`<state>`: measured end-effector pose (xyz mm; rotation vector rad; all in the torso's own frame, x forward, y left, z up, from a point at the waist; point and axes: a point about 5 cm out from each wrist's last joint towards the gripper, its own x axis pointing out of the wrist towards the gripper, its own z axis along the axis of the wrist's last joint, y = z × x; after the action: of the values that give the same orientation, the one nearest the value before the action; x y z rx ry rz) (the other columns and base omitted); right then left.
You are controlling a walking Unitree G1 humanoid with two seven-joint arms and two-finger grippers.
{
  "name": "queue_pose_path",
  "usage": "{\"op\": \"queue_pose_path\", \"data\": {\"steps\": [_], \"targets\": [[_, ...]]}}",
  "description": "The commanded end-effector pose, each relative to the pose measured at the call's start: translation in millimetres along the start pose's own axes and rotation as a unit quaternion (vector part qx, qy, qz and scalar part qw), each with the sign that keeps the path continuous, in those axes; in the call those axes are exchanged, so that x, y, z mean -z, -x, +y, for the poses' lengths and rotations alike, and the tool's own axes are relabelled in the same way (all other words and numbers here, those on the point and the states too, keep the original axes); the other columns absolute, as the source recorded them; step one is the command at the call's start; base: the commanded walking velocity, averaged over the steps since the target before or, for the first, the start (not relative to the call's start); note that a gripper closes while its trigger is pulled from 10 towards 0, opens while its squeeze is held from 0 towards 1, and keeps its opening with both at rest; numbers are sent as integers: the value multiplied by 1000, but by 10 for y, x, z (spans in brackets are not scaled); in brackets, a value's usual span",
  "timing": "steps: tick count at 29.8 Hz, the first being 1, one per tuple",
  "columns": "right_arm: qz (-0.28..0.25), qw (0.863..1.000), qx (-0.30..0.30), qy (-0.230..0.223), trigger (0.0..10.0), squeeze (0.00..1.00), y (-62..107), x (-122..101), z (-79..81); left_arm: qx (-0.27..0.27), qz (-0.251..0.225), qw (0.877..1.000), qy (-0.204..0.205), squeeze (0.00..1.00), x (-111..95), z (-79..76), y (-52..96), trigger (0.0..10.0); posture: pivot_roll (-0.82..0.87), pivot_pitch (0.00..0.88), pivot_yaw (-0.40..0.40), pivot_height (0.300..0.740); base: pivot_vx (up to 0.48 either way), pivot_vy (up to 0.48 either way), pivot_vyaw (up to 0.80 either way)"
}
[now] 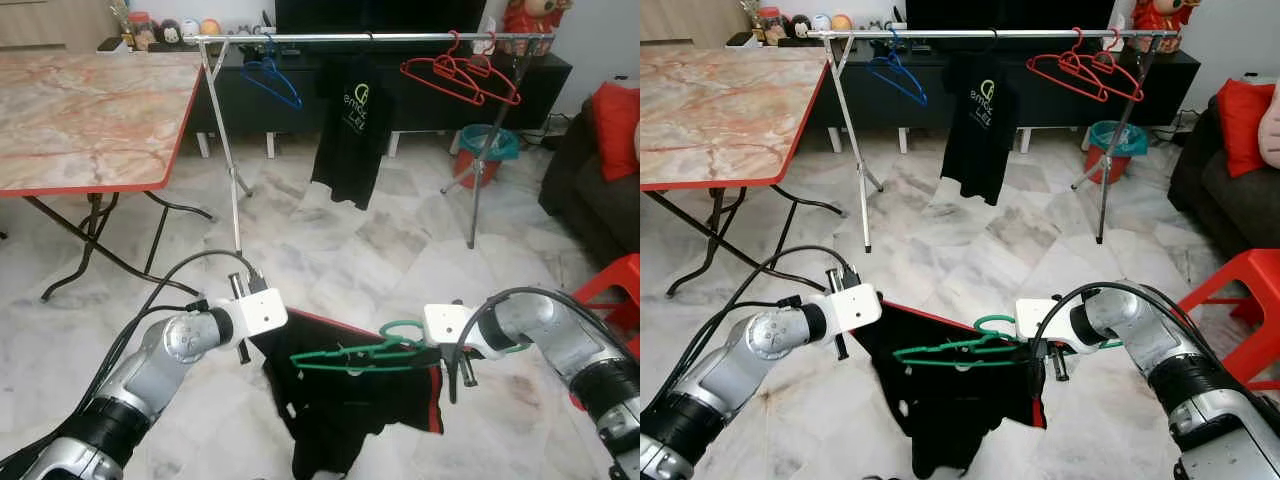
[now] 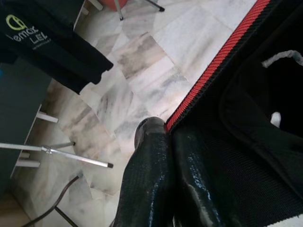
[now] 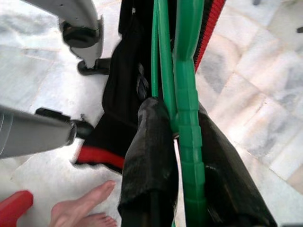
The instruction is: Hang hanger
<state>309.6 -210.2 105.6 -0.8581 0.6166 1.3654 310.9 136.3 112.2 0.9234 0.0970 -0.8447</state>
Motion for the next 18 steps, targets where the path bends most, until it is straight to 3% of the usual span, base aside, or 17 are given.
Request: {"op": "queue_pose_path", "data": {"steps": [1, 3, 5, 6, 10, 11, 15, 16, 18], "targets": [[35, 999, -15, -20, 10000, 0, 140, 181, 53, -31, 44, 999, 1, 0, 176, 128, 97, 0, 44, 0, -12, 740, 0, 0, 0], [-11, 999, -18, -36, 10000, 0, 142, 112, 34, -31, 40, 999, 9, 0, 186, 116, 100, 0, 44, 0, -12, 740, 0, 0, 0], [-20, 999, -18, -39, 10000, 0, 143, 98, 29, -32, 39, 999, 12, 0, 187, 114, 100, 0, 44, 0, -12, 740, 0, 0, 0], [-75, 996, -19, -50, 10000, 0, 150, 17, 18, -38, 29, 998, 33, 0, 186, 113, 103, 0, 47, 0, -11, 740, 0, 0, 0], [-144, 988, -12, -62, 10000, 0, 140, -79, 4, -44, 20, 997, 52, 0, 187, 101, 101, 0, 47, 0, -11, 740, 0, 0, 0], [-161, 985, 19, -67, 10000, 0, 135, -102, -45, -44, 17, 997, 57, 0, 184, 89, 95, 0, 47, 0, -11, 740, 0, 0, 0], [-215, 966, 111, -96, 10000, 0, 104, -160, -187, -46, 7, 996, 79, 0, 177, 63, 78, 0, 45, 0, -10, 740, 0, 0, 0], [-255, 954, 106, -115, 10000, 0, 75, -203, -173, -50, 3, 994, 96, 0, 178, 58, 74, 0, 45, 0, -10, 740, 0, 0, 0], [-279, 948, 91, -122, 10000, 0, 61, -231, -140, -53, -3, 992, 111, 0, 176, 58, 74, 0, 47, 0, -9, 740, 0, 0, 0]]}}
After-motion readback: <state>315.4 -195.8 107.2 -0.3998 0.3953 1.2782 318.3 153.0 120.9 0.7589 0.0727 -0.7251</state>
